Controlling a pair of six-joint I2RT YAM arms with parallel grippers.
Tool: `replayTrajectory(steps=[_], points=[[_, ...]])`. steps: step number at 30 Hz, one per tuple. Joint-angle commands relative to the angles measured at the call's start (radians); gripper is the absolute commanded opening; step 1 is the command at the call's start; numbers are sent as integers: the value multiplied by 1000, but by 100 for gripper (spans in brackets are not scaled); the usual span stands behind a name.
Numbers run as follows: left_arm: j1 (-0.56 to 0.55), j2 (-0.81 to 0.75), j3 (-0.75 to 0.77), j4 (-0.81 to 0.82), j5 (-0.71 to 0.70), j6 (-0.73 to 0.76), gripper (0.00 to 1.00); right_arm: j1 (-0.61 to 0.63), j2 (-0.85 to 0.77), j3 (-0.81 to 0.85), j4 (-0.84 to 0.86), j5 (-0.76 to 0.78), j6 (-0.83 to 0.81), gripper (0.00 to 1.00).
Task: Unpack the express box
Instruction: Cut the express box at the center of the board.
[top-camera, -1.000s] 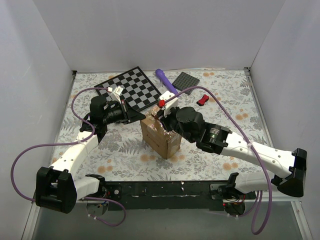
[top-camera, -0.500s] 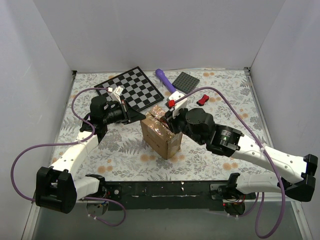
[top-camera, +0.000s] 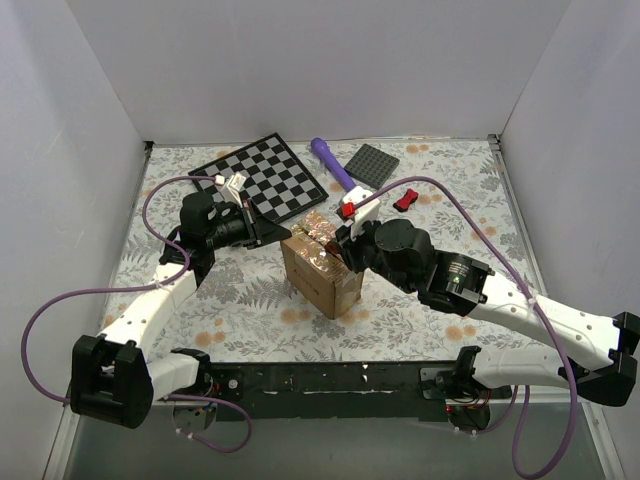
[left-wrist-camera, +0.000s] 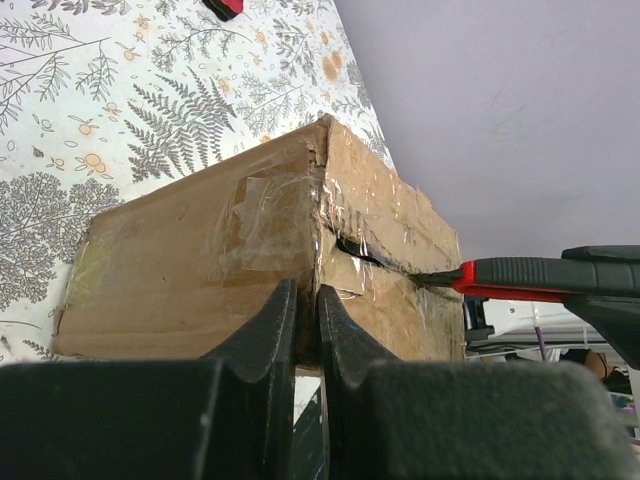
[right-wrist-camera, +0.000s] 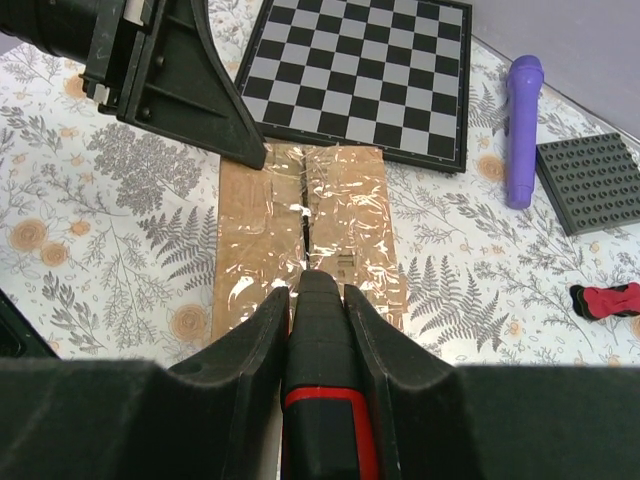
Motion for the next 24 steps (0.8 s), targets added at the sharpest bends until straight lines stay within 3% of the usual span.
replayTrajectory(steps=[1,24], points=[[-5,-32,-12,-61,-20,-5,0,8,-28,-16,-21,-11,29,1],[-5,-55,-3,-115,-92,1,0,16,-134,-16,-123,-23,106,1]])
